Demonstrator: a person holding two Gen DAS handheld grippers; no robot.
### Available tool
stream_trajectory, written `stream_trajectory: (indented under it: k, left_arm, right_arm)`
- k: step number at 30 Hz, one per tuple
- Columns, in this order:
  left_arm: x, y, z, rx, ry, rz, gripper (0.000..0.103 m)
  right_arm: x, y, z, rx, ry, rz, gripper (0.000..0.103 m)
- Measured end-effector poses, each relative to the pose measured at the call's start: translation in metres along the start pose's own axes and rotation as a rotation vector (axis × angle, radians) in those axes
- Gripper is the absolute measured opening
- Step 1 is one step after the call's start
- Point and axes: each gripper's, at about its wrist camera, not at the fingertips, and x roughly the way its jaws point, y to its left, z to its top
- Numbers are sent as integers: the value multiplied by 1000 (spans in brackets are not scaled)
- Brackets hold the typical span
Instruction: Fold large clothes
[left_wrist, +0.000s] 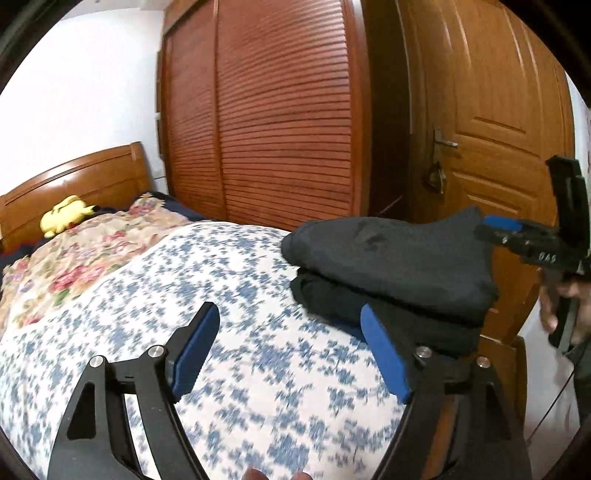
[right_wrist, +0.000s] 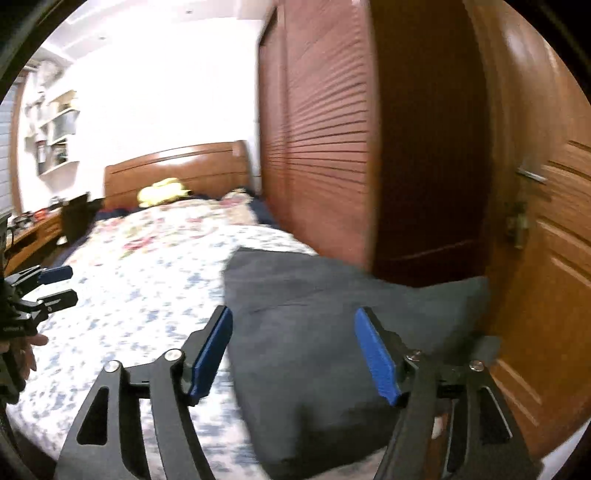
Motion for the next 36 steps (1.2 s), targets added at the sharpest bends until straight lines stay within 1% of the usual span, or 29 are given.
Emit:
stream_trajectory:
  k: [5,6,8,9,10,12,14,15,16,17,20,24,25,30,31,34,36]
  left_arm:
    - [-41,11,-23,-25,-13,59,82]
    - [-49,13,-28,-35,-14,69,83]
    - [-66,19,-40,-53,-15,91,83]
    - [-73,21,-44,-62,-14,100,83]
    - [-81,25,-50,-71,-14,112,83]
    - [-98,31,-62,-87,-14,146,83]
    - [-112,38,-73,-103,-13,180,83]
    - [-119,42,-79,-116,-13,194,83]
    - [-125,45,-83,-125,-14,207,83]
    - [-132,49,-90,-135,-14,227,83]
    - [-150,62,-107,-155,-10,278,83]
    - [-172,82,-131,-214,0,339,83]
    - [-178,87,-137,-227,3,356,83]
    - [-208,105,-166,-282,2,462,83]
    - [-213,108,-171,-293,0,472,83]
    - [-230,120,-187,-345,-5,505,83]
    - [-238,125,-193,-363,-4,529,83]
  right_arm:
    - [-12,43,-14,-24,1,108,81]
    - [-8,46,-14,-30,3,122,82]
    - [-18,63,-21,-42,9,156,84]
    - [-13,63,-21,-45,14,169,85]
    - [-17,71,-25,-51,18,184,85]
    - [-8,84,-28,-58,27,209,86]
    - [-11,96,-33,-67,35,242,86]
    - [-2,101,-30,-69,40,253,87]
    - [-2,107,-31,-73,45,267,88]
    - [12,112,-25,-76,49,281,89]
    - [16,131,-29,-85,57,321,91]
    - [26,158,-36,-87,76,360,91]
    - [38,164,-37,-88,78,365,91]
    - [37,205,-45,-108,73,416,91]
    - [36,212,-47,-110,73,428,91]
    - [30,223,-49,-124,64,446,91]
    - [43,229,-57,-126,59,456,91]
